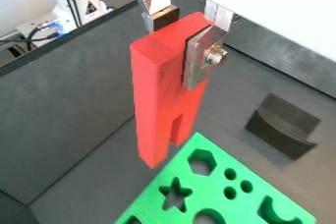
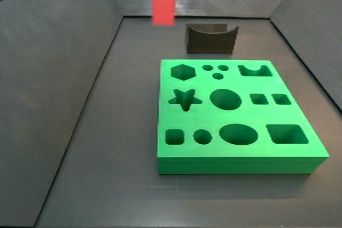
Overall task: Pick up the double-square object. Move up. Move to above the board. Insert the double-square object.
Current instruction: Insert the double-square object.
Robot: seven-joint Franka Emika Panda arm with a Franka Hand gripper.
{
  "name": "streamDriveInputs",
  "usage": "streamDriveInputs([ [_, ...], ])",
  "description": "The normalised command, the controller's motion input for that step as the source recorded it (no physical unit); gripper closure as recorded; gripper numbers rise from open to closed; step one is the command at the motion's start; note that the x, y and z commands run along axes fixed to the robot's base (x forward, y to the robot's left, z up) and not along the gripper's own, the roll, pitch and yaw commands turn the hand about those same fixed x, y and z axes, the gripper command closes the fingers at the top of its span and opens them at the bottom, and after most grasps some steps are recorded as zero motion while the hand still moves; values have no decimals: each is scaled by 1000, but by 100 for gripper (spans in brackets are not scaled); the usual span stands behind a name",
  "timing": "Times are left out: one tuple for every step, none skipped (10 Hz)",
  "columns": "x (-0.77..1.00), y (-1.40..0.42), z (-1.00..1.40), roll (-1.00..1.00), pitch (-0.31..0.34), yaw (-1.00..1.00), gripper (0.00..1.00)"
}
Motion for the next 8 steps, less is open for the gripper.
streamDriveInputs([
  [1000,-20,-17,87,-154,-11,100],
  [1000,0,-83,84,-161,-17,100],
  [1000,0,-137,94,-164,-29,100],
  [1000,0,-157,104,-151,-34,100],
  [1000,0,-200,127,-147,-54,100],
  [1000,-51,-286,214,-116,-100,100],
  [1000,-114,-337,279,-101,-146,100],
  [980,-109,-280,260,-91,-200,100],
])
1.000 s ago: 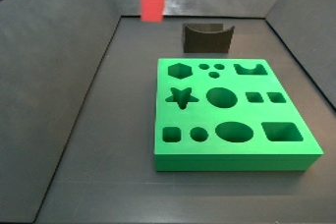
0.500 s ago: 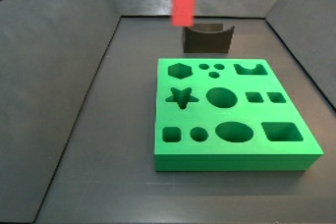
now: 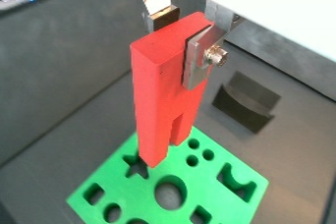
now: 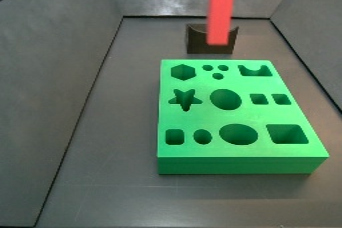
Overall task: Pick up the double-square object. Move up. Move to above the board. Insert the double-square object.
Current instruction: Insert the double-square object.
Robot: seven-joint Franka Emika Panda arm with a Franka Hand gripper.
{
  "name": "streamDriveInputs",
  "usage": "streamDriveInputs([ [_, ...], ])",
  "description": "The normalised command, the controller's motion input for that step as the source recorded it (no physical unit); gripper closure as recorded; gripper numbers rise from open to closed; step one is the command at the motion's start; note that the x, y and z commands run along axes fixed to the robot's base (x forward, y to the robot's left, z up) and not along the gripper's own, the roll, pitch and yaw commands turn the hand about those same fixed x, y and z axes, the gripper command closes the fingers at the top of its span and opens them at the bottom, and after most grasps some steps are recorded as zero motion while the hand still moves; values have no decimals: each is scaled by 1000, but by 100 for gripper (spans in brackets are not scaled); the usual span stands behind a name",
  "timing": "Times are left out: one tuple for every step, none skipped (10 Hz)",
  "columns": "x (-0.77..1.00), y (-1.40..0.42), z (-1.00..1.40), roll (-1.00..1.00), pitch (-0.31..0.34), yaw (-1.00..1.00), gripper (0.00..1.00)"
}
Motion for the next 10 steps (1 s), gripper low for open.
streamDriveInputs([
  [920,-91,-197,220,-90,-257,100],
  [917,-74,-66,164,-91,-271,100],
  [923,-69,-37,147,-94,-266,100],
  [749,-49,0,134,-74,-423,100],
  [417,0,0,120,-64,-714,100],
  [106,0,0,101,-56,-957,100],
  [3,0,0,97,-56,-1000,100],
  [3,0,0,97,-57,-1000,100],
  [9,0,0,96,-59,-1000,100],
  [14,0,0,96,-64,-1000,100],
])
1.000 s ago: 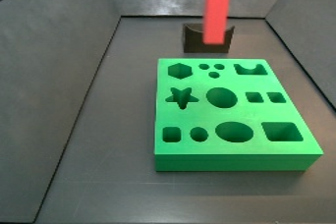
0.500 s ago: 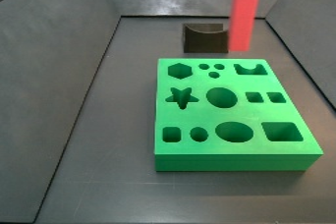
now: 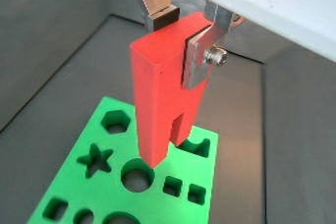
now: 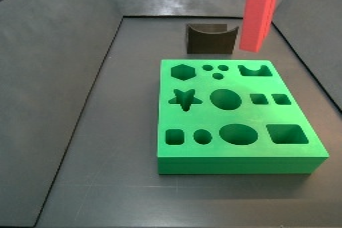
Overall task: Pick up the double-square object. Move up. Move to above the board. Insert the double-square object.
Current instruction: Insert the double-square object.
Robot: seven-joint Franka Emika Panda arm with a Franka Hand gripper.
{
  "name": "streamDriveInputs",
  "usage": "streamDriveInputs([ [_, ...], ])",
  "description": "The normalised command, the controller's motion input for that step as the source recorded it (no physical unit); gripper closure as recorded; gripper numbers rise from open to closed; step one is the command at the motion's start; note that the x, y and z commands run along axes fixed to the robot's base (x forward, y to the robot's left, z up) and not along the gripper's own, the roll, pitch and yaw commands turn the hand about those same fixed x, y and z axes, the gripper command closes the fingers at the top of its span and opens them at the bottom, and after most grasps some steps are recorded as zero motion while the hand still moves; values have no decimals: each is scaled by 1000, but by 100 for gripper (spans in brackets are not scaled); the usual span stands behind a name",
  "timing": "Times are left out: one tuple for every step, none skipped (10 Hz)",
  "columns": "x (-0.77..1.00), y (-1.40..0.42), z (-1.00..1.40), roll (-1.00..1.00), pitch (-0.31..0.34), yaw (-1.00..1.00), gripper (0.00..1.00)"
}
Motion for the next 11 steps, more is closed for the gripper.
streamDriveInputs([
  [14,0,0,99,-61,-1000,100],
  [29,0,0,96,-66,-1000,100],
  [34,0,0,99,-74,-1000,100],
  [346,0,-129,196,-79,-797,100],
  [523,0,-169,224,-69,-646,100],
  [674,-3,-180,229,-67,-520,100],
  [811,-6,-220,240,-70,-394,100],
  [840,-9,-214,236,-70,-371,100],
  [846,-6,-211,231,-73,-363,100],
  [834,-11,-177,216,-64,-377,100],
  [829,-20,-123,199,-63,-377,100],
])
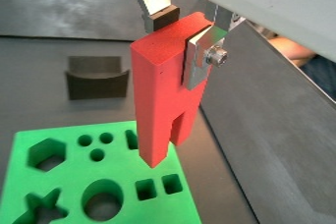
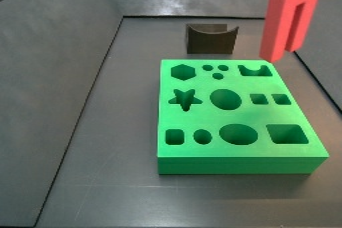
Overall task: Pick up the double-square object. Move up. Move to above the board. Insert the double-square object.
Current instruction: Insert the double-square object.
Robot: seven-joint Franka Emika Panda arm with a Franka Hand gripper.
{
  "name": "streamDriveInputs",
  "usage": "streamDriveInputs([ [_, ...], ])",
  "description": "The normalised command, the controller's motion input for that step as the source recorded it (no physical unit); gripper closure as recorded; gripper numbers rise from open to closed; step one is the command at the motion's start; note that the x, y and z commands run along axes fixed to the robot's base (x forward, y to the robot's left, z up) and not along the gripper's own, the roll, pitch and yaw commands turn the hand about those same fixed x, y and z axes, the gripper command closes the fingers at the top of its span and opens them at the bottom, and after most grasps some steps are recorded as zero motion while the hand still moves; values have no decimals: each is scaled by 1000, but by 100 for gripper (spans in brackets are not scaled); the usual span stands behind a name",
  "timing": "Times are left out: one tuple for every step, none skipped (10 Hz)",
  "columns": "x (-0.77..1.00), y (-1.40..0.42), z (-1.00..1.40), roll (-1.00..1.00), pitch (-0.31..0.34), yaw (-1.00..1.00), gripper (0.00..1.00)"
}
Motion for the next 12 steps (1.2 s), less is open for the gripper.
streamDriveInputs([
  [689,-20,-94,196,-46,-486,100],
  [331,0,-146,216,-36,-757,100],
  [0,0,-326,263,26,-837,100],
  [-74,0,-334,191,177,-823,100],
  [0,-366,-517,169,171,-514,100],
  [-11,-77,-217,0,0,0,100],
  [77,-229,-583,21,0,-360,100],
  [126,-80,-440,116,86,-671,100],
  [0,0,-454,119,94,-811,100],
  [-3,0,-26,6,33,-23,100],
  [0,0,-86,17,0,0,100],
  [-6,0,-191,61,36,-31,100],
])
